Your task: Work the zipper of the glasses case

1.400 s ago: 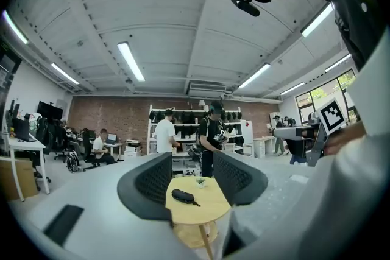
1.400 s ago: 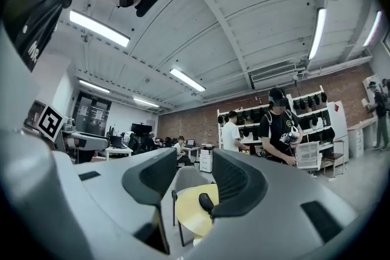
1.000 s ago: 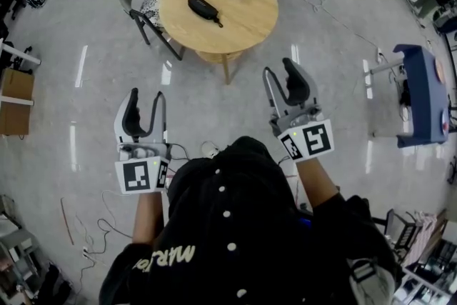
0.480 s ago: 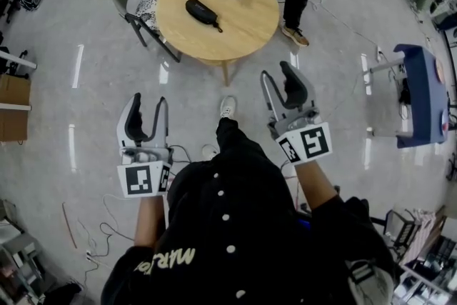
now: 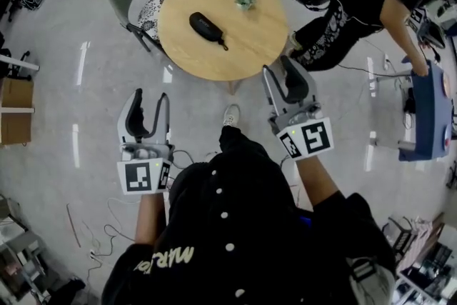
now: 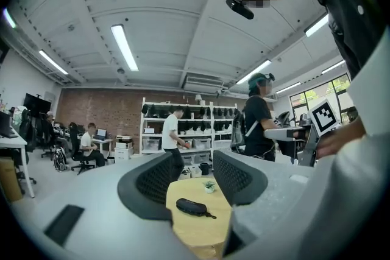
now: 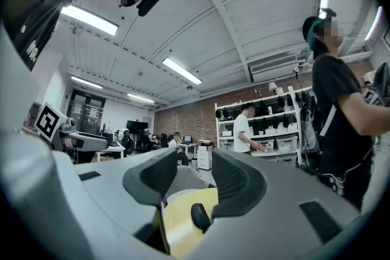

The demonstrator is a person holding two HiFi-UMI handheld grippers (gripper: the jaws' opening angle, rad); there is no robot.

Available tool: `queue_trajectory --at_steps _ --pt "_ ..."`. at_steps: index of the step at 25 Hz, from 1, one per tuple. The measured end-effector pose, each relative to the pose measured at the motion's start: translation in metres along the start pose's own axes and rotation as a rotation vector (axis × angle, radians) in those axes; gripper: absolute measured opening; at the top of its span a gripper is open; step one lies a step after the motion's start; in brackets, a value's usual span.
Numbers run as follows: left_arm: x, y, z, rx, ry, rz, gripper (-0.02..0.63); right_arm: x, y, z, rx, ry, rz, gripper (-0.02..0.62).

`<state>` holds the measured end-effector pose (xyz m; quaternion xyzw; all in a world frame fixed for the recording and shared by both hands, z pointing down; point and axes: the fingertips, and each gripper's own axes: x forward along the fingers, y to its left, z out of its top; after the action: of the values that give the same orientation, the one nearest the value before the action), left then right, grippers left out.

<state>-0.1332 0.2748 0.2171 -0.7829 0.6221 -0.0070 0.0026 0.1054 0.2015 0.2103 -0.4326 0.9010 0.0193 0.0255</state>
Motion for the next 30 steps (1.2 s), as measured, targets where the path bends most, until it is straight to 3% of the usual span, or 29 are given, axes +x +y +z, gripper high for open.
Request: queue_trajectory --at_steps 5,16,25,30 --pt "0.051 0.012 0.007 0.013 0.008 0.002 0.201 0.051 -0.030 0.005 0.004 -0.004 0.023 0.164" --pt "0.140 0.028 0.019 0.032 0.008 0.084 0.201 0.129 -0.101 0.005 0.018 -0.014 0.091 0.164" --pt "0.178 0.036 0.003 0.030 0.046 0.114 0.201 0.173 -0.123 -0.023 0.049 0.019 0.139 0.163" --pt "0.195 0.050 -0.013 0.020 0.070 0.099 0.201 0.191 -0.130 -0.036 0.050 0.035 0.120 0.163"
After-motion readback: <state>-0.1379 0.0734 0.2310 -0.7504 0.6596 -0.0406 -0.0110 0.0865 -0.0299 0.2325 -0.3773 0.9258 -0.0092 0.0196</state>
